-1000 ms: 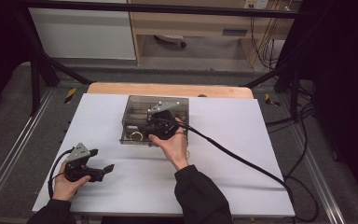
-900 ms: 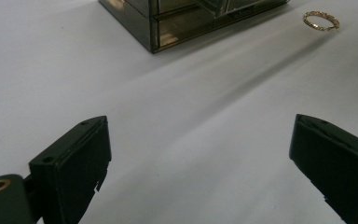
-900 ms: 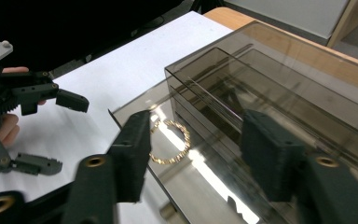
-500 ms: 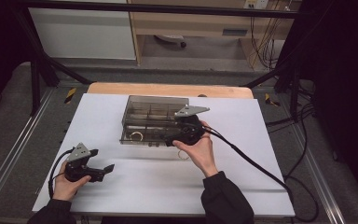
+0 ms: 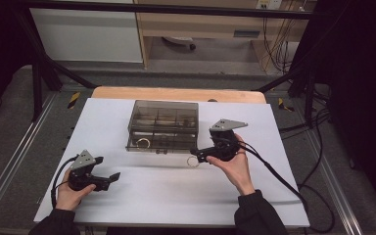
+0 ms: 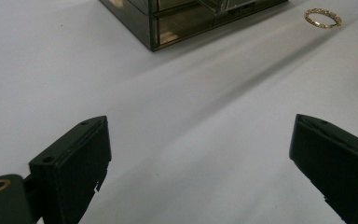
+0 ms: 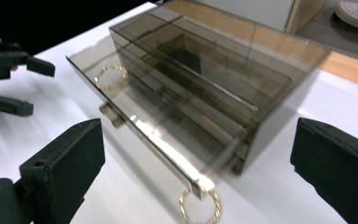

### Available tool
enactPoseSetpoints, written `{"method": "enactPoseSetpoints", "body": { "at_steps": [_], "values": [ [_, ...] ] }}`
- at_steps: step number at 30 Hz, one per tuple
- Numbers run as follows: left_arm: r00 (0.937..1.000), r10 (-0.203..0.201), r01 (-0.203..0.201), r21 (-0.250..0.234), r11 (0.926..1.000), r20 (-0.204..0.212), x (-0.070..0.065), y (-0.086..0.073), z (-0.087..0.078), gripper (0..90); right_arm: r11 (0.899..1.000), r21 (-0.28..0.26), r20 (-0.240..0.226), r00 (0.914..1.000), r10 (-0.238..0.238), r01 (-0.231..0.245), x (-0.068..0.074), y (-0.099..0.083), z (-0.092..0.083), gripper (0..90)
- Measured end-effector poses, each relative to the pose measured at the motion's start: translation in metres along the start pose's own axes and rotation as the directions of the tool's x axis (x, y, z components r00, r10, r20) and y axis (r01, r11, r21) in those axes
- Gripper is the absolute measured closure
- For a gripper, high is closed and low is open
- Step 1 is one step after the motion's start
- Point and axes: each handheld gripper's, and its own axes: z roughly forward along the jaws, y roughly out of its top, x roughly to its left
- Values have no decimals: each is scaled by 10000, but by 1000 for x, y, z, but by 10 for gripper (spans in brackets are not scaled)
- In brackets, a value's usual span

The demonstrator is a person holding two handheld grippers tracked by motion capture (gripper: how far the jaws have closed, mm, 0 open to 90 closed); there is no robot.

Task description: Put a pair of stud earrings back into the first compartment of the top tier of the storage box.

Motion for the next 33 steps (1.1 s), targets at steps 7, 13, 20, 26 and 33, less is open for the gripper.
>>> {"method": "enactPoseSetpoints", "body": {
  "at_steps": [7,13,20,26,33],
  "values": [
    [10000,-4,4,23,10000,-14,0,0,0,50,9995,150,172,9995,282,-285,-11,-25,-8,32],
    [10000,-11,11,24,10000,-4,0,0,1,50,9981,427,234,9987,442,-452,-20,-45,-5,32],
    [10000,2,-2,32,10000,-10,0,0,1,50,9946,830,360,9976,597,-626,-25,-63,7,43],
    [10000,-10,10,34,10000,-11,0,0,1,50,9908,1141,506,9964,679,-733,-28,-72,25,67],
    [10000,-10,10,25,10000,-12,0,0,1,50,9877,1260,511,9950,863,-921,-30,-79,44,168]
  ]
}}
